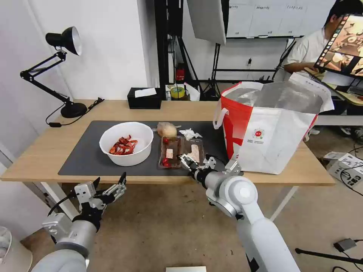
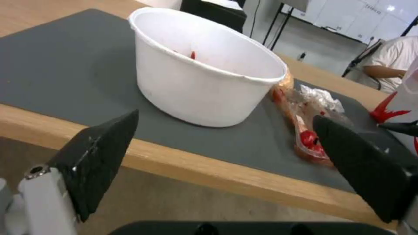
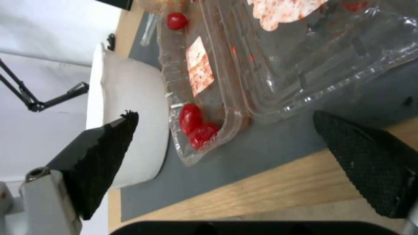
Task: Pick up the trash from the table and place it into the takeout bag.
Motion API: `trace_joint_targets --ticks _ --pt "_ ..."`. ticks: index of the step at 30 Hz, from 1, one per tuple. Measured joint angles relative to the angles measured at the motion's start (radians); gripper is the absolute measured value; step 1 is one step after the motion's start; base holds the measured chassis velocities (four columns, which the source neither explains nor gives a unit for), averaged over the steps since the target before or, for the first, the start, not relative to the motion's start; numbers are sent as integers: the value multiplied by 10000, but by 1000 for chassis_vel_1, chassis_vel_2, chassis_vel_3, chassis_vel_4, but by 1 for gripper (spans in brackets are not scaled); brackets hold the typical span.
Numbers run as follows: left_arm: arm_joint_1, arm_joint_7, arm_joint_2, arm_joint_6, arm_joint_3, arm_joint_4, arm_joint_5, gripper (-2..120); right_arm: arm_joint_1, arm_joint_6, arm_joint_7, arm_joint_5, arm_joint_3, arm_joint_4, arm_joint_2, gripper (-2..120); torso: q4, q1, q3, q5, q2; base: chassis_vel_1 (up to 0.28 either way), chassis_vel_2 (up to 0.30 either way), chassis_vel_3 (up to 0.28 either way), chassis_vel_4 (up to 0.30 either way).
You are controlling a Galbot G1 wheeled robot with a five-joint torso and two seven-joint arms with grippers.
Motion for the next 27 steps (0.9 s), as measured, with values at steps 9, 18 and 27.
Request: trace_joint_targets --ticks 9,18,27 --pt "32 -1 -8 -16 -46 -7 5 100 26 10 -10 6 65 -134 170 100 -1 -1 0 0 1 0 0 0 0" --pt "58 -2 3 -27 -77 -65 5 100 15 10 -21 6 105 -134 215 100 0 0 1 1 -1 0 0 0 0" --pt "95 -2 -18 -37 -89 -96 5 100 4 9 0 3 146 -72 197 100 5 3 4 2 -3 0 0 0 0"
